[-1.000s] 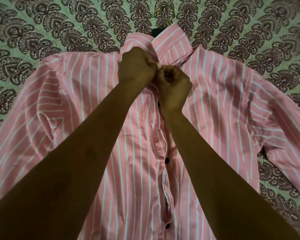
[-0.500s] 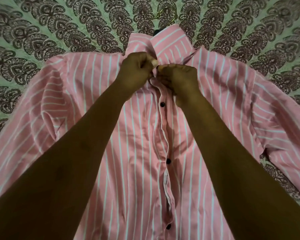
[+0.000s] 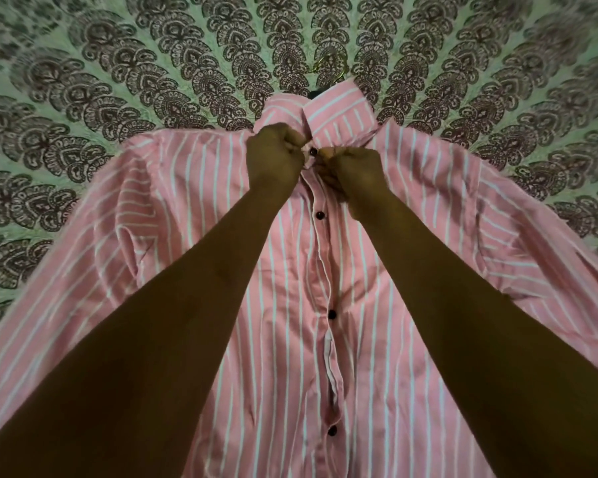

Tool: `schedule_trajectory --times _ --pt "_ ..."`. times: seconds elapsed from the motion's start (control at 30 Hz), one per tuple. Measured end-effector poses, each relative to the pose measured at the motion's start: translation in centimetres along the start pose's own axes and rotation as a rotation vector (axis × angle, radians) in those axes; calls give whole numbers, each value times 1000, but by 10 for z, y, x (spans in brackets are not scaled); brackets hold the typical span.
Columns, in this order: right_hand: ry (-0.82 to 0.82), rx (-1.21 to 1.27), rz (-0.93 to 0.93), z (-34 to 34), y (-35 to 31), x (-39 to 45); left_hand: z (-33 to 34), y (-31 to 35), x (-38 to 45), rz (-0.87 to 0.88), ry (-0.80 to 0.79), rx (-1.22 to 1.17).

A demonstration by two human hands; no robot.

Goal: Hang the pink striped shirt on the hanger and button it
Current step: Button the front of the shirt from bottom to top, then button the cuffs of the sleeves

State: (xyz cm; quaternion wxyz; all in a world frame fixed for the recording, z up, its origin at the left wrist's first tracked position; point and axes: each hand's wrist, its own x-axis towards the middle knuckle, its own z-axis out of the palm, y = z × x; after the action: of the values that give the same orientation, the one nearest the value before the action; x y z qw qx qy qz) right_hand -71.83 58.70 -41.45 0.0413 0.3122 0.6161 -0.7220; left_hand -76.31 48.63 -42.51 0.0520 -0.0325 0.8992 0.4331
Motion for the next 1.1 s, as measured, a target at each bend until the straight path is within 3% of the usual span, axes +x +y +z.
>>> schedule_trajectory --times 0.27,0.47,0.7,0.9,1.1 --pt "106 -280 -153 -34 5 -57 -24 8 -52 -70 22 -84" --pt "141 -409 -232 -67 21 -146 -55 22 -142 89 -40 -161" --pt "235 -548 -277 -138 36 -266 -68 55 -260 245 -191 -12" --pt "341 -579 -210 -215 60 -330 -41 82 -341 298 -288 -3" --pt "416 -558 -132 -319 102 -368 26 107 -416 280 -384 44"
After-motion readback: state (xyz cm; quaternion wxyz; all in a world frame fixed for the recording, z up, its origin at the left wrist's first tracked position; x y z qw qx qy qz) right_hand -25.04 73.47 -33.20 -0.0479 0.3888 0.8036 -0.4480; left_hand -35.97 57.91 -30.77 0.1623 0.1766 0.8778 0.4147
